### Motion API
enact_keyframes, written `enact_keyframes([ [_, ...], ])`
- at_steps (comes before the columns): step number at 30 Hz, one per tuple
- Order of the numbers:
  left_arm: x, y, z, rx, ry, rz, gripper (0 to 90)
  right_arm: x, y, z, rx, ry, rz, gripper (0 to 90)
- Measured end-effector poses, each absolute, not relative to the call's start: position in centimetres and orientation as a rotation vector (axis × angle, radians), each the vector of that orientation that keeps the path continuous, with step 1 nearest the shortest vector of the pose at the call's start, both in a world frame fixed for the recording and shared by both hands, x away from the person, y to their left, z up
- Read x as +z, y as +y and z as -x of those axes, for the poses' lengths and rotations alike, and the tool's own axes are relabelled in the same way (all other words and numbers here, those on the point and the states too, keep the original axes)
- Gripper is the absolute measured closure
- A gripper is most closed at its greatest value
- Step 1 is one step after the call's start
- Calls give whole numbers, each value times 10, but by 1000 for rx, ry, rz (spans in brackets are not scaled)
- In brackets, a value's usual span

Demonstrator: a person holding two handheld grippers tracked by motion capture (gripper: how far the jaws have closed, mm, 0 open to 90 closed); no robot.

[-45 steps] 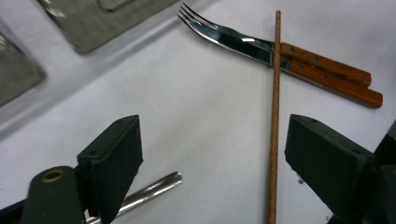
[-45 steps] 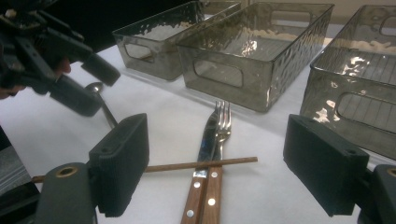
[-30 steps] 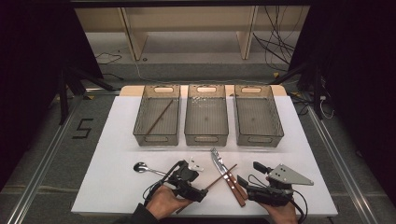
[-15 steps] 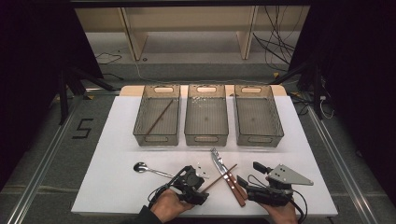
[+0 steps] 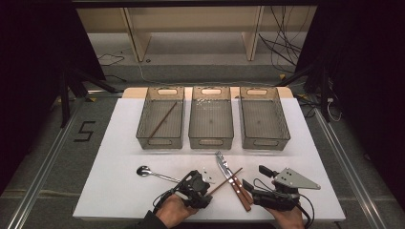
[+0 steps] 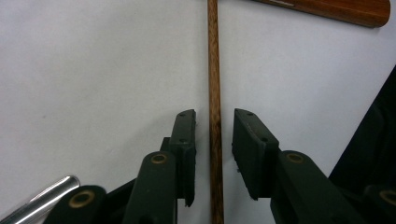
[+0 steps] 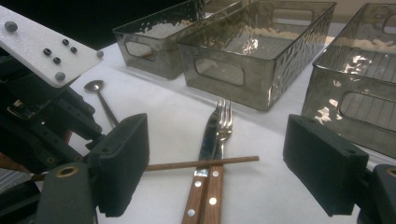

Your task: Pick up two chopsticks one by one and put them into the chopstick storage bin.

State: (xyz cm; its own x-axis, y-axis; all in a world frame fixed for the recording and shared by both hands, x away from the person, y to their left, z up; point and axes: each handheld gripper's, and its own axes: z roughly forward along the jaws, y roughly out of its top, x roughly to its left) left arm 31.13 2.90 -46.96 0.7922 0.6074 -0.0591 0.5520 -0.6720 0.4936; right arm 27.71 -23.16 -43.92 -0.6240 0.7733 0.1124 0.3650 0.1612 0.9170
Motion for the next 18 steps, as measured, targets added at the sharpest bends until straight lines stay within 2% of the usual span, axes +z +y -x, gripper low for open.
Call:
enact_keyframes([
  [18, -471, 32, -318, 151, 891, -2463, 832, -439, -231, -277, 1444, 2066, -1078, 239],
])
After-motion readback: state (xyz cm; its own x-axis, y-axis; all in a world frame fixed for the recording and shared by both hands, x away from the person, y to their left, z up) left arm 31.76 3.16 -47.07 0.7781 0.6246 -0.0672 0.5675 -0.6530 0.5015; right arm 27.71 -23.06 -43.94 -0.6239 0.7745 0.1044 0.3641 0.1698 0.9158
